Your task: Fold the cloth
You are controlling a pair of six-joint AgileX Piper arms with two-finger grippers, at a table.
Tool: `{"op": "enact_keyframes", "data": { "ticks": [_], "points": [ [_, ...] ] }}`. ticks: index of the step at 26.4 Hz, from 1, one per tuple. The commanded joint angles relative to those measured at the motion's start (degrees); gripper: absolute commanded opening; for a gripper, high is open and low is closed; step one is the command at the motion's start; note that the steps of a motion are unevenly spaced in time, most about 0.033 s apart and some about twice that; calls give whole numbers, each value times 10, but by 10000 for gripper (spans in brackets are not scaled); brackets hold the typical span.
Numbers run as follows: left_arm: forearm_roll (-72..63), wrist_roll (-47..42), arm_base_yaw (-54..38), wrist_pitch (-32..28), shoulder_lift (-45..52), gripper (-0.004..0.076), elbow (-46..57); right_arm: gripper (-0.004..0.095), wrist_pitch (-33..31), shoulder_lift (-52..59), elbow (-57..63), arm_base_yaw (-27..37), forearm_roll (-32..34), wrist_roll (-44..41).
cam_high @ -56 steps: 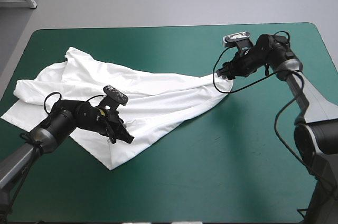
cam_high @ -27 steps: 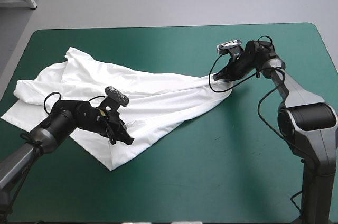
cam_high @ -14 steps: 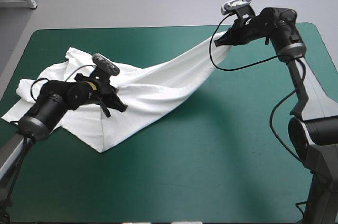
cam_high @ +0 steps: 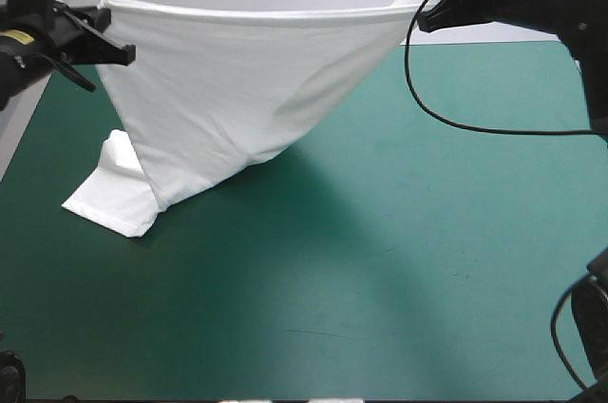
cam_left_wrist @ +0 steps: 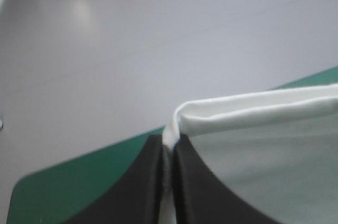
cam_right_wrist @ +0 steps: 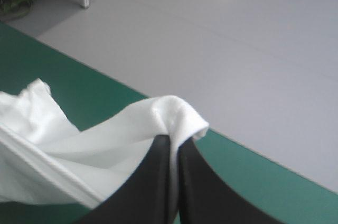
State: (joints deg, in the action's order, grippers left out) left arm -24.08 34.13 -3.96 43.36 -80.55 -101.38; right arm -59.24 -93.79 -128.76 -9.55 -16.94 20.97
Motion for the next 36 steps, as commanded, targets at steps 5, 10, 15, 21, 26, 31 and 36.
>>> {"op": "enact_keyframes", "data": {
  "ticks": [5,10,15,21,26,31,36],
  "points": [
    [-43,7,4,88,20,19,-219,-15,98,132,-27,2,-68,19],
    [-49,-1,4,90,51,19,-307,-15,106,185,-55,2,-71,21],
    [-51,4,4,75,97,19,-336,-15,107,232,-96,2,-69,33],
    [-51,10,4,56,122,19,-349,-15,107,258,-133,2,-58,42],
    [-74,14,4,31,122,19,-379,-15,106,268,-166,2,-18,32],
    [-65,25,4,20,104,19,-397,-15,141,260,-189,2,29,36],
    [-81,14,4,32,-17,19,-397,-15,161,147,-185,2,54,23]
  ]
}}
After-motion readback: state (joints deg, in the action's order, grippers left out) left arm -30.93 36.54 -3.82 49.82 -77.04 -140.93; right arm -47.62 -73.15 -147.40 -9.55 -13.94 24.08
